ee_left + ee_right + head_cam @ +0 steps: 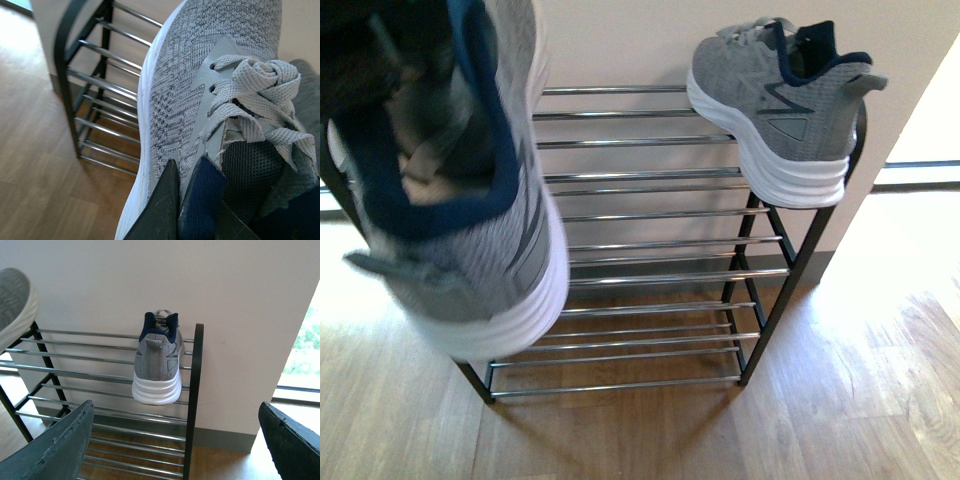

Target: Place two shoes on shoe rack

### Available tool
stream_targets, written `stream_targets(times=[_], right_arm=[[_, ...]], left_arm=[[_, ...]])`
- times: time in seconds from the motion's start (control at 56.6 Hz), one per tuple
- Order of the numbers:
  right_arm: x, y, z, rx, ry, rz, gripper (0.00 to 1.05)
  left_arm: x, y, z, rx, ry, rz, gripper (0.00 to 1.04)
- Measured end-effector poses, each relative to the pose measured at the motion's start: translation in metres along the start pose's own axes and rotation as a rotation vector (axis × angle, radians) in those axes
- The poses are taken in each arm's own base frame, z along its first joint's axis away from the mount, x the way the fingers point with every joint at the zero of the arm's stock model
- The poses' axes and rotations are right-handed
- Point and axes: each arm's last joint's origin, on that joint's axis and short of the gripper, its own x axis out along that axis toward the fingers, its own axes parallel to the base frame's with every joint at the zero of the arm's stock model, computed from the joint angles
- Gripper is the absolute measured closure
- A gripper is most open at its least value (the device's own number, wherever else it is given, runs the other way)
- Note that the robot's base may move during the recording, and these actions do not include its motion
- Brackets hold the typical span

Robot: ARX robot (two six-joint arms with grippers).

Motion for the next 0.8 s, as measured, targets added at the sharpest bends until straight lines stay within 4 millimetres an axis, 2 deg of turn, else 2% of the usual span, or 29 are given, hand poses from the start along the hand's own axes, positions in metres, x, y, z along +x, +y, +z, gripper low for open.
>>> stream_targets(times=[0.141, 0.283, 0.371, 0.477, 0.672, 0.796], right_arm=[[0.0, 0.0, 0.0, 0.0, 0.0, 0.0, 0.09], [0.0, 0.0, 0.0, 0.0, 0.0, 0.0, 0.09], [0.0, 0.0, 0.0, 0.0, 0.0, 0.0, 0.09], [0.0, 0.0, 0.0, 0.0, 0.0, 0.0, 0.09], [0.0, 0.0, 0.0, 0.0, 0.0, 0.0, 0.09], [0.0, 0.0, 0.0, 0.0, 0.0, 0.0, 0.09]], left_arm=[[0.028, -0.038, 0.016, -0.065, 0.046, -0.081, 1.03], [0.061, -0.059, 0.02, -0.058, 0.086, -0.062, 1.03], [0.092, -0.058, 0.022, -0.039, 0.13, -0.006, 1.03], [0.117, -0.051, 0.029, 0.009, 0.137, 0.027, 1.03], [0.138, -0.054, 0.038, 0.102, 0.181, 0.007, 1.03], [0.15, -0.062, 0.033, 0.143, 0.244, -0.048, 1.03]])
